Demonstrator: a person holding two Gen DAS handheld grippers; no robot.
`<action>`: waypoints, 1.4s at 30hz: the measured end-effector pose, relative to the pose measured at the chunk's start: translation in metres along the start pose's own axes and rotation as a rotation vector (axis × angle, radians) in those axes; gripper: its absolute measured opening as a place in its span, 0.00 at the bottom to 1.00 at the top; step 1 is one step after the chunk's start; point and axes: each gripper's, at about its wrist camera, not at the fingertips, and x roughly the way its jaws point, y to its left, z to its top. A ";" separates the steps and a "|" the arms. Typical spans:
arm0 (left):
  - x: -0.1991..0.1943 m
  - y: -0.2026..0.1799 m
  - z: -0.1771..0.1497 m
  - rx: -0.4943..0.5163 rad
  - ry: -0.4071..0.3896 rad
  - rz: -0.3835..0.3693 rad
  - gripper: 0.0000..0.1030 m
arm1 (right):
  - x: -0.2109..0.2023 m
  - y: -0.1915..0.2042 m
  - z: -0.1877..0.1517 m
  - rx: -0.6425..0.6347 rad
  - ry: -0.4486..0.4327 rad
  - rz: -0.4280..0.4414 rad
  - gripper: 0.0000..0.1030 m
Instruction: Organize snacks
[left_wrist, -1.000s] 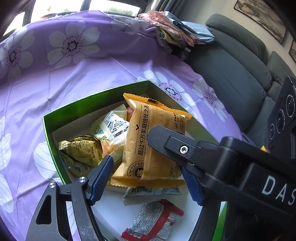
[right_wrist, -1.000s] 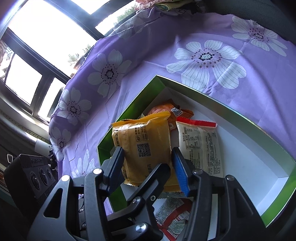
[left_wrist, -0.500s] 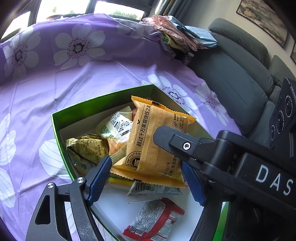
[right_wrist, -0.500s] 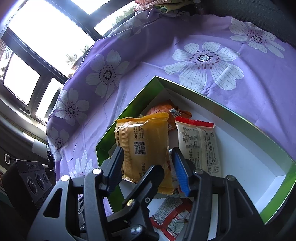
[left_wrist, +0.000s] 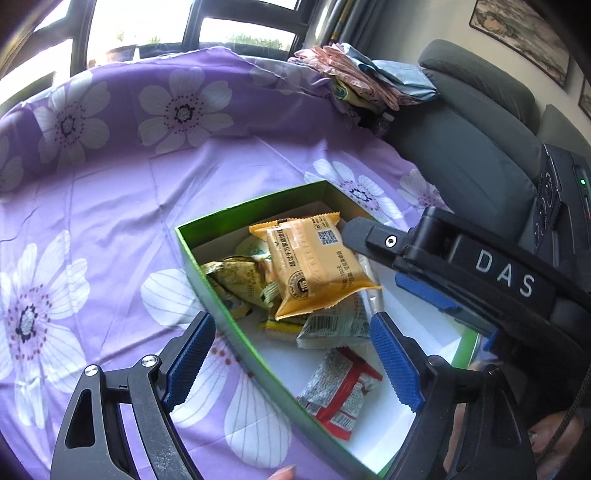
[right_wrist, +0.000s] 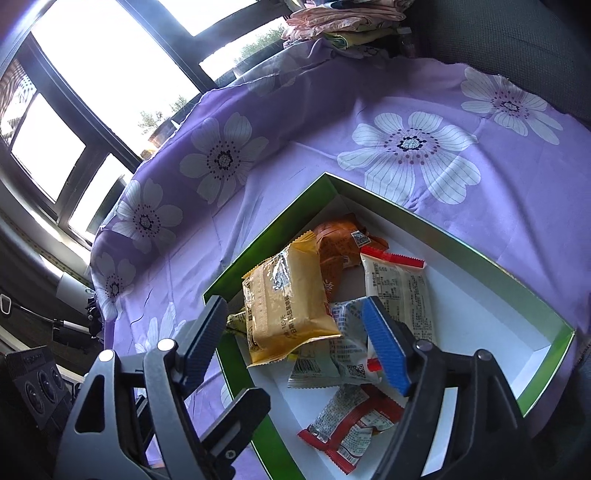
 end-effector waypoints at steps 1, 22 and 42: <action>-0.006 0.002 -0.001 0.013 -0.001 -0.003 0.84 | -0.001 0.001 0.000 -0.003 -0.006 -0.001 0.80; -0.064 0.043 -0.009 -0.088 -0.115 0.012 0.96 | -0.034 0.044 -0.018 -0.143 -0.117 -0.108 0.96; -0.065 0.039 -0.012 -0.051 -0.098 -0.004 0.96 | -0.049 0.055 -0.025 -0.183 -0.169 -0.168 0.99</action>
